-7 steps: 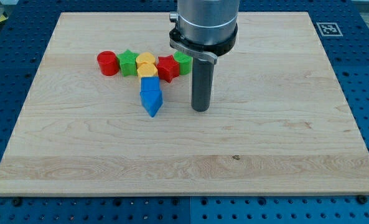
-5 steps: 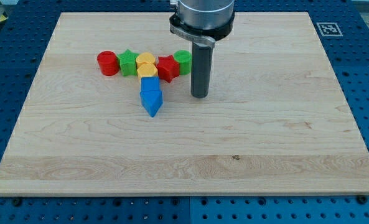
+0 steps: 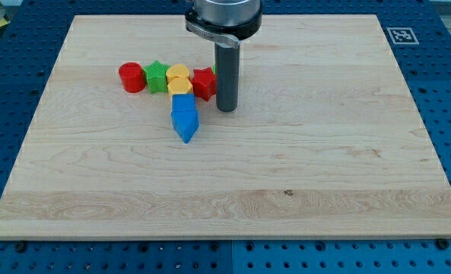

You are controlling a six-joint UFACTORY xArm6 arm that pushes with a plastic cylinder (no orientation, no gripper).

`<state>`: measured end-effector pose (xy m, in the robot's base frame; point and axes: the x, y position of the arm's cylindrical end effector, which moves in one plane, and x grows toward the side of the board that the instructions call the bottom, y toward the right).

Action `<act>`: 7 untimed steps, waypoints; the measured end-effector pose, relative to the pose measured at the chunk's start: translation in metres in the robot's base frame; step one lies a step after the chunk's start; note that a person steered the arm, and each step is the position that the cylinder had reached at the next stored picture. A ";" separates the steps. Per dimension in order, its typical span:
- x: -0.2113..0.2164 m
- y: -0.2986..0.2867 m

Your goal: Nudge the red star up a bit

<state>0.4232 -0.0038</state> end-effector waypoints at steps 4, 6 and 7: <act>-0.006 -0.011; -0.018 -0.015; -0.025 -0.020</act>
<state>0.3984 -0.0239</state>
